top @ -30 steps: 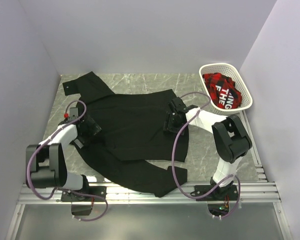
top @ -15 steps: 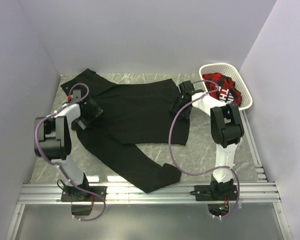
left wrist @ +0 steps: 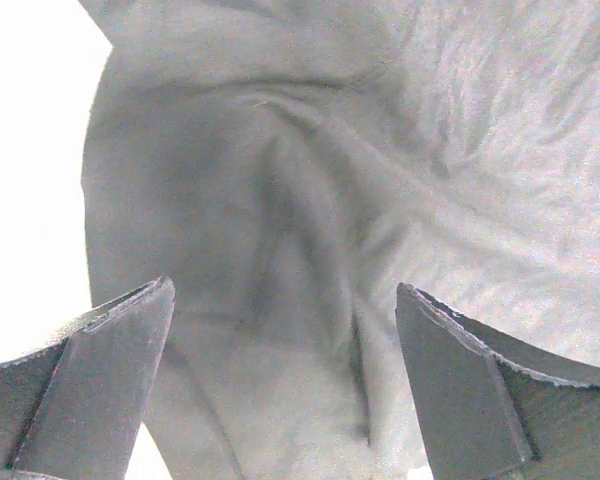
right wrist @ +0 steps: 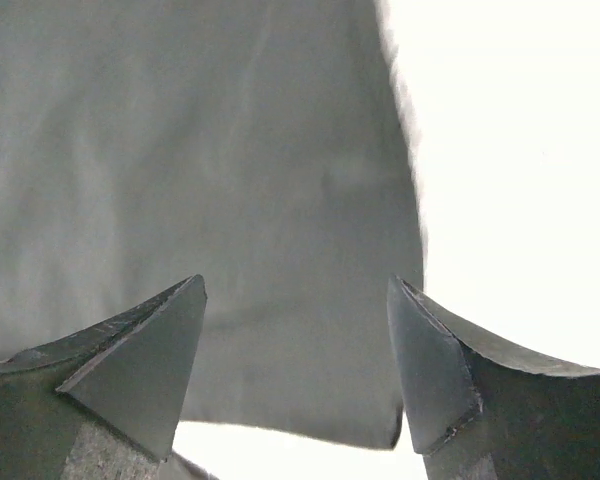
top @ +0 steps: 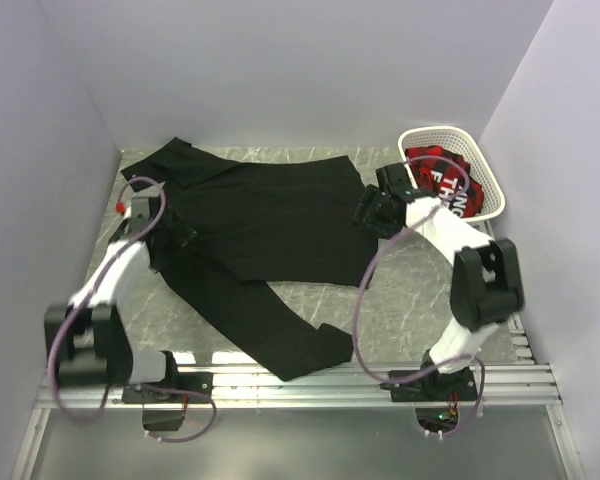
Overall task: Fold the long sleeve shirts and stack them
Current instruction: Flatten the shirt out
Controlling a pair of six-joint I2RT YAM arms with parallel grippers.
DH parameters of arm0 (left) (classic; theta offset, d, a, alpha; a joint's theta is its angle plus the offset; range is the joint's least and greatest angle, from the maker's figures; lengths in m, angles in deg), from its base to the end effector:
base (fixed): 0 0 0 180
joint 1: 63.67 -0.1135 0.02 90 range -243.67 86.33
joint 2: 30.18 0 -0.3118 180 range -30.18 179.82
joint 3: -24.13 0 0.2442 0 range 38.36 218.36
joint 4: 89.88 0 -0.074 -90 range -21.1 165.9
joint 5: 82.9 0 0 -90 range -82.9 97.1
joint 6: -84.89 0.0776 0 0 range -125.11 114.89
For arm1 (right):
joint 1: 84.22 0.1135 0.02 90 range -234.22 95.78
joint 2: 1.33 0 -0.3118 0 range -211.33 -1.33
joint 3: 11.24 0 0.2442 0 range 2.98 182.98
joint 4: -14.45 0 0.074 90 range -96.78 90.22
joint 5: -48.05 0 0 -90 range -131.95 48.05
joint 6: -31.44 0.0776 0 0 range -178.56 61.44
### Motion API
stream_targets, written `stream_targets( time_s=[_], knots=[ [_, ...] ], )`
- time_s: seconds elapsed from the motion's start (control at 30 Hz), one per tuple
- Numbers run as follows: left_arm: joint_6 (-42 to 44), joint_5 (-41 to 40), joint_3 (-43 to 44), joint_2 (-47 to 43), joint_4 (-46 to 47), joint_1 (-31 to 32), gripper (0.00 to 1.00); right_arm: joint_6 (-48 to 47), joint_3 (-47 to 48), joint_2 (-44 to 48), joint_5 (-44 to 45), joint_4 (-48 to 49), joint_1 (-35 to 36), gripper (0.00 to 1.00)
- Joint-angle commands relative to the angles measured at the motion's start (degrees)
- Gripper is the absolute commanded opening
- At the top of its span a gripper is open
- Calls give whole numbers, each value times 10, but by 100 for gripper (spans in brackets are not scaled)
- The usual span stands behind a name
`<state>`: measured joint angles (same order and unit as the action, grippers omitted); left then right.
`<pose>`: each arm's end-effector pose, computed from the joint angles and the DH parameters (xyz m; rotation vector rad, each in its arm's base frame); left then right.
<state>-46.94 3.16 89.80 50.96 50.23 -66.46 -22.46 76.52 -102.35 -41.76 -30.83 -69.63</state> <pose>0.2928 0.0196 0.2319 -0.9908 2.3428 -0.1826 0.3837 0.0996 0.2342 0.4913 2.5802 0.3127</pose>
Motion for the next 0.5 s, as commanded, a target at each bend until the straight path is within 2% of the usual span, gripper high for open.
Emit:
stream_targets(
  time_s=[0.0,0.17,0.47],
  knots=[
    [-41,-58,-72,-92,-24,-26,99,-13,-62,86,18,18,22,80],
    [-71,-47,-143,-141,-21,-62,96,-16,-150,160,12,30,61,79],
    [-99,1,-180,-97,36,-65,88,-5,-251,198,2,73,93,74]
  ],
)
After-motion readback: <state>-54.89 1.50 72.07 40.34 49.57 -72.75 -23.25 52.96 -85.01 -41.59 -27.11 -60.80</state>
